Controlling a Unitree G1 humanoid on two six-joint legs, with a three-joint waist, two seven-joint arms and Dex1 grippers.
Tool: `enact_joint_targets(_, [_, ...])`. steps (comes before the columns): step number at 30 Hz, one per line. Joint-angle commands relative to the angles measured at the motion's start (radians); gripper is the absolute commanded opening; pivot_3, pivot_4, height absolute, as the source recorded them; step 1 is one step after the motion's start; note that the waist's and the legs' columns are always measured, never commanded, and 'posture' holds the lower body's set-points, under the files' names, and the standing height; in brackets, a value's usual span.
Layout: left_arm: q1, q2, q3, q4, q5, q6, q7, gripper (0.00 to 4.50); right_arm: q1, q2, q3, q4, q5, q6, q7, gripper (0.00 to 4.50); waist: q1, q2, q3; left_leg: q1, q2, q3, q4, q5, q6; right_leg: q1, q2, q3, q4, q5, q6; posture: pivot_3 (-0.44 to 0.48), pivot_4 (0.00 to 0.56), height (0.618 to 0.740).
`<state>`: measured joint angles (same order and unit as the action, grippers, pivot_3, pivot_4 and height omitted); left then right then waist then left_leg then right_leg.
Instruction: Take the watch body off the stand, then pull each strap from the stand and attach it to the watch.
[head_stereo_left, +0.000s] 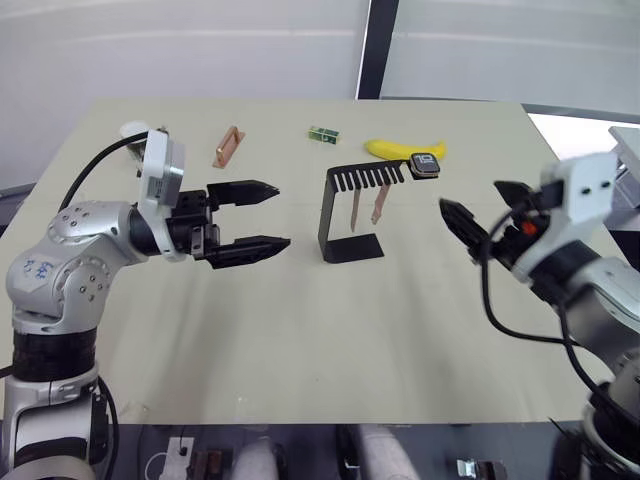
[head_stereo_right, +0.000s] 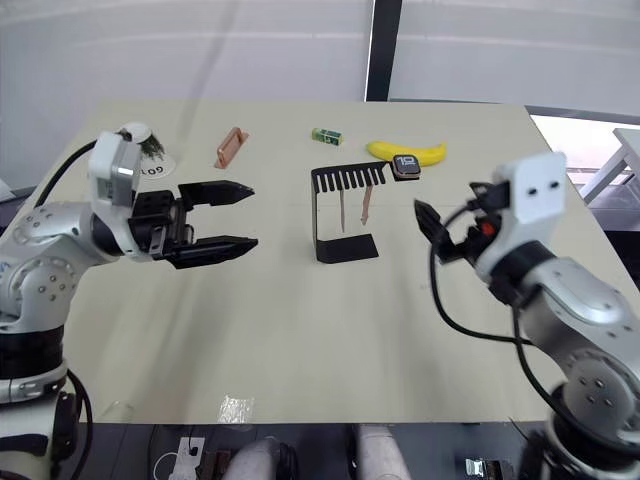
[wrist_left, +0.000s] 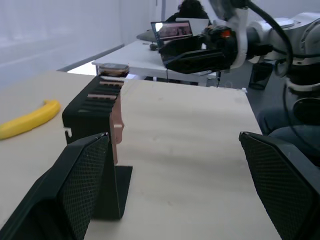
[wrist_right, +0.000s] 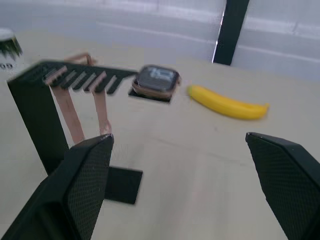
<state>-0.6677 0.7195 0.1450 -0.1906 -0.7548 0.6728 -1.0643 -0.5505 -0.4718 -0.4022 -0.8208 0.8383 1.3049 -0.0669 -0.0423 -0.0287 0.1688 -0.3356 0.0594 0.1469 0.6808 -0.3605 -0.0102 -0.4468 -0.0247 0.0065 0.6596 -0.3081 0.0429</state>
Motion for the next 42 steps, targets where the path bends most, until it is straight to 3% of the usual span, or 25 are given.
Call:
enact_joint_targets(1, [-0.069, -0.021, -0.022, 0.031, 0.007, -0.028, -0.015, 4.50, -0.131, 0.097, 0.045, 0.008, -0.052, 0.105, -0.153, 4.49, -0.003, 0.000, 0.000, 0.000, 0.000, 0.000, 0.000, 0.000, 0.000, 0.000, 0.000, 0.000, 0.000, 0.000, 0.000, 0.000, 0.150, 0.740])
enact_joint_targets(4, [-0.124, -0.054, -0.045, 0.072, 0.033, -0.050, -0.007, 4.50, -0.218, 0.185, 0.071, 0.044, -0.104, 0.153, -0.210, 4.49, -0.007, 0.000, 0.000, -0.001, 0.000, 0.000, 0.000, 0.000, 0.000, -0.001, 0.000, 0.000, -0.001, 0.000, 0.000, 0.000, 0.150, 0.740])
enact_joint_targets(10, [-0.166, -0.107, -0.064, 0.111, 0.078, -0.098, 0.016, 4.50, -0.293, 0.257, 0.116, 0.121, -0.220, 0.153, -0.243, 4.49, -0.013, 0.000, 0.000, -0.002, 0.000, 0.000, 0.000, 0.000, 0.001, -0.001, 0.000, -0.001, -0.001, 0.000, 0.000, 0.000, 0.150, 0.740])
enact_joint_targets(24, [-0.147, -0.105, -0.058, 0.064, 0.084, -0.088, 0.047, 4.50, -0.345, 0.336, 0.132, 0.203, -0.344, 0.146, -0.190, 4.49, -0.020, 0.001, 0.000, -0.003, 0.001, 0.000, 0.000, 0.000, 0.000, -0.003, 0.000, -0.001, 0.000, 0.000, 0.000, 0.000, 0.150, 0.740])
enact_joint_targets(27, [-0.142, -0.104, -0.058, 0.053, 0.082, -0.084, 0.053, 4.50, -0.334, 0.338, 0.141, 0.211, -0.359, 0.138, -0.177, 3.64, -0.020, 0.001, 0.000, -0.003, 0.001, 0.000, 0.000, 0.000, 0.000, -0.003, 0.000, -0.001, 0.000, 0.000, 0.000, 0.000, 0.150, 0.740])
enact_joint_targets(42, [-0.139, -0.098, -0.058, 0.045, 0.086, -0.086, 0.061, 4.50, -0.298, 0.337, 0.173, 0.236, -0.432, 0.086, -0.108, 3.64, -0.021, 0.001, 0.000, -0.003, 0.001, 0.000, -0.001, 0.000, 0.000, -0.003, 0.000, -0.001, -0.001, 0.000, 0.000, 0.000, 0.150, 0.740])
